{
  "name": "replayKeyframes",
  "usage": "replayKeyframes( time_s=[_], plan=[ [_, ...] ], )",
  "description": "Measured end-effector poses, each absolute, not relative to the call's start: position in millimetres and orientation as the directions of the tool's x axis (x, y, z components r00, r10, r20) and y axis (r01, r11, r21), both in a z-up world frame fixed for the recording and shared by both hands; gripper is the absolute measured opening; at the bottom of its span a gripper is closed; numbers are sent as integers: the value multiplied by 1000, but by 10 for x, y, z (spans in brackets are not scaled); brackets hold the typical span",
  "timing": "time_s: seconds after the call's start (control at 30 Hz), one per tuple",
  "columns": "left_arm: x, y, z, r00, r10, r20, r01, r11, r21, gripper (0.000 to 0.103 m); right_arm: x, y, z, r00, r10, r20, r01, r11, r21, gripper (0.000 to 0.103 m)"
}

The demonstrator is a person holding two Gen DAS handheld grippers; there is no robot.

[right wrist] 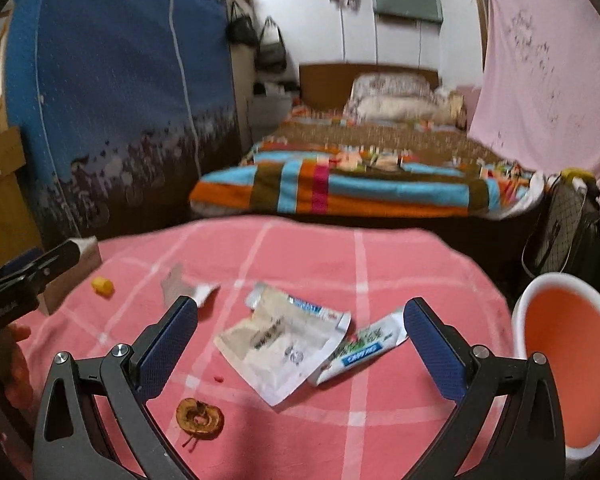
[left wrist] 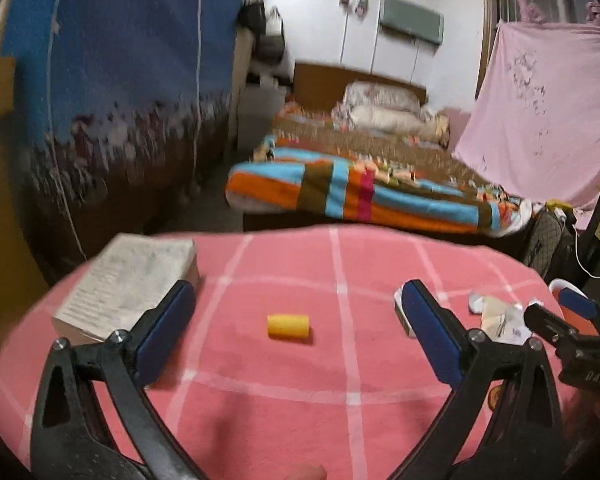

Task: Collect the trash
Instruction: 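Lower the left gripper onto the second yellow cap and close it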

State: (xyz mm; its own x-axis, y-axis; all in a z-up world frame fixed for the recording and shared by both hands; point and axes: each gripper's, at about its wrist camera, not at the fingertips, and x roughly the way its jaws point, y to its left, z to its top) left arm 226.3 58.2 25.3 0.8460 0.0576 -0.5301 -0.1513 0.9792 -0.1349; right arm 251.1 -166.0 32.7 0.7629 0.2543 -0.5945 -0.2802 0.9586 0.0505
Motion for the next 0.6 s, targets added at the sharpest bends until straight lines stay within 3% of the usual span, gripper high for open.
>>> replayKeyframes(
  time_s=[0.23,0.33,0.5,0.6],
  plan=[
    [2485,615,56,758,9,-652,-152,975,-164,72,2671,-1538,165,666,260,-699,-323,946,44,103],
    [2577,667,-37,712,-20,-702,-167,966,-197,61,2695,-1501,113,641,257,-723,-334,942,40,103],
    [2596,765,-84,703,-59,-709,-185,947,-263,47,2668,-1449,113,644,243,-726,-346,938,7,99],
    [2592,756,-84,701,-70,-710,-176,947,-267,23,2640,-1424,113,648,235,-725,-350,937,-10,95]
  ],
)
